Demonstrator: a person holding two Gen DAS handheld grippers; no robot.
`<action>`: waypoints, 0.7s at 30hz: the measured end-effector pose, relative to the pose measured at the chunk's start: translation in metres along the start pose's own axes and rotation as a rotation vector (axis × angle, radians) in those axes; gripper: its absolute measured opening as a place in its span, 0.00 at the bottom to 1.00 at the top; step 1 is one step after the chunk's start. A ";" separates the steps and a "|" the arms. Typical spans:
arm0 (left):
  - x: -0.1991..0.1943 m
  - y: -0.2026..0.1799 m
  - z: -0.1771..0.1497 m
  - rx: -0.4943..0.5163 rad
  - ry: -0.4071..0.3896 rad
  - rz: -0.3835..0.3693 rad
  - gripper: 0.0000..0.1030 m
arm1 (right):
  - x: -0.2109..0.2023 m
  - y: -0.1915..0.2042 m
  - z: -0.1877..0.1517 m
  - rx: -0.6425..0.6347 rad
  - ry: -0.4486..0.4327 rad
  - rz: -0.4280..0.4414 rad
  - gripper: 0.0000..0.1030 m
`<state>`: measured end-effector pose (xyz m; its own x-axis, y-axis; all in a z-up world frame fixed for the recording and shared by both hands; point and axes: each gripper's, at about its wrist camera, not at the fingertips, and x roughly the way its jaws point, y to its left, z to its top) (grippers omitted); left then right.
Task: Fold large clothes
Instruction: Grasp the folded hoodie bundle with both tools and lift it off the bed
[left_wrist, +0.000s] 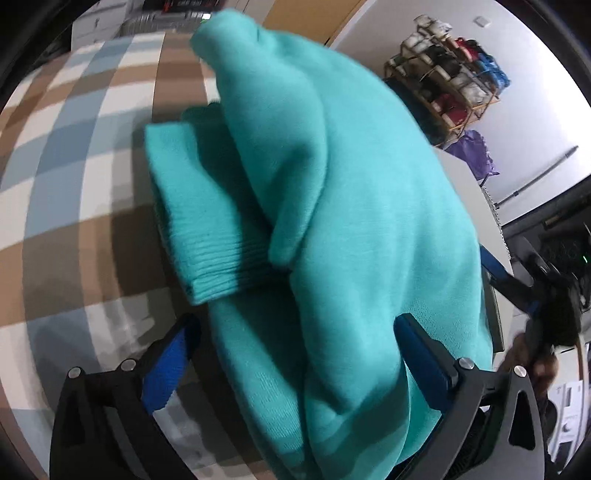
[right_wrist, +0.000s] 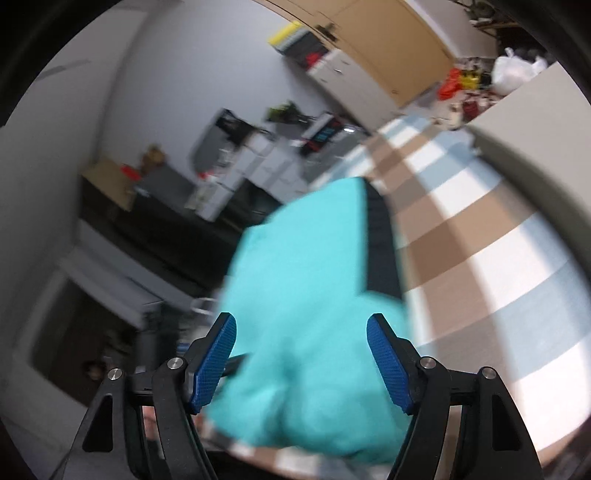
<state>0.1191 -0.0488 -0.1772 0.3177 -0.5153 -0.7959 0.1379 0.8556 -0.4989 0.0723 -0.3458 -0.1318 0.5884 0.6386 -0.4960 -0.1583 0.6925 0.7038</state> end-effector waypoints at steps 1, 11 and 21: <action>0.000 0.000 0.001 -0.003 0.008 -0.007 0.99 | 0.007 -0.007 0.007 0.008 0.029 -0.022 0.72; 0.007 0.006 0.007 0.017 0.064 -0.063 0.99 | 0.056 -0.048 0.022 0.118 0.250 0.036 0.86; 0.008 0.008 0.008 0.031 0.081 -0.094 0.99 | 0.083 -0.056 0.015 0.171 0.357 0.208 0.99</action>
<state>0.1306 -0.0456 -0.1849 0.2258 -0.5943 -0.7719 0.1926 0.8039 -0.5627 0.1420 -0.3370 -0.2046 0.2427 0.8550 -0.4584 -0.0937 0.4909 0.8661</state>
